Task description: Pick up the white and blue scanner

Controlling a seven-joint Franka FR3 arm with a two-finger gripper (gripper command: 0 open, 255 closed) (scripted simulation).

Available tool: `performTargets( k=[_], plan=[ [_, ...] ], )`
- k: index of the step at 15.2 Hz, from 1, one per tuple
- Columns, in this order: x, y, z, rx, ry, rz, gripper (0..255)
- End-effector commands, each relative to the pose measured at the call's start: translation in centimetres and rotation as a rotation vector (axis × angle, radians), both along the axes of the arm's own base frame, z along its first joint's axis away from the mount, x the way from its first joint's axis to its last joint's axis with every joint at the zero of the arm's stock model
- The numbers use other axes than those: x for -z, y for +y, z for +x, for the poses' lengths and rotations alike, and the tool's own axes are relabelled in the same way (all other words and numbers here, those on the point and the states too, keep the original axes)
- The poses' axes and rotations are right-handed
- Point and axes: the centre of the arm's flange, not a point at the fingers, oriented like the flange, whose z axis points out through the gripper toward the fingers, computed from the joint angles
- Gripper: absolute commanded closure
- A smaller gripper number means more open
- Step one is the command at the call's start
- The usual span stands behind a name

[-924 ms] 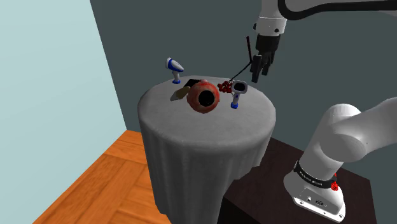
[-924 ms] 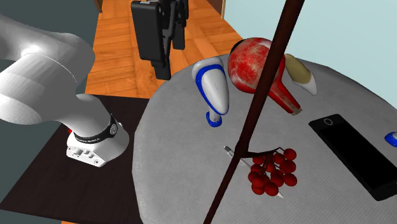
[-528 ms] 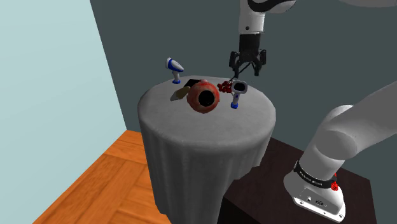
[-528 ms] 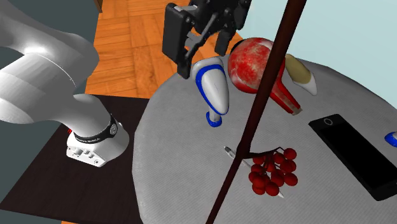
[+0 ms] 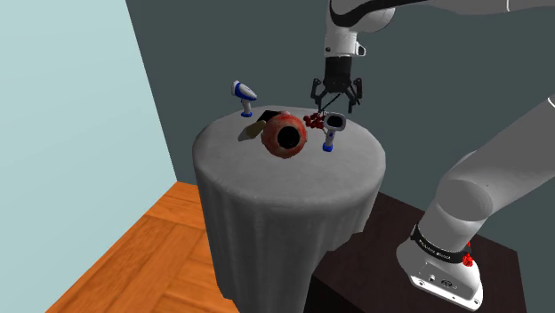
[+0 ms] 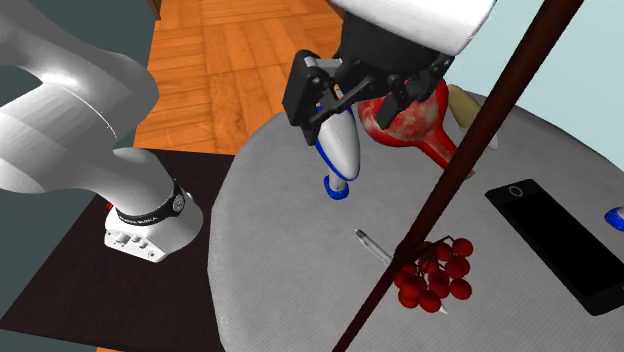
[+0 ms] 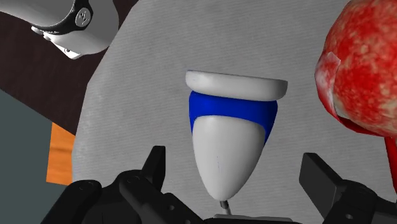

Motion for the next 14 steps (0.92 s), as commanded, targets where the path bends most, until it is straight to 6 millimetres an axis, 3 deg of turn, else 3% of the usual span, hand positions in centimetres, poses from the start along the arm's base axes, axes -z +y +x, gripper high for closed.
performTargets(
  k=[1,3,4,14],
  plan=[
    [1.61,0.05,-0.12,0.003,0.01,0.003,0],
    [1.91,0.05,-0.12,0.003,0.01,0.003,0],
    [1.92,-0.02,-0.17,0.003,0.01,0.003,255],
    [1.39,0.05,-0.12,0.003,0.01,0.003,255]
  ],
)
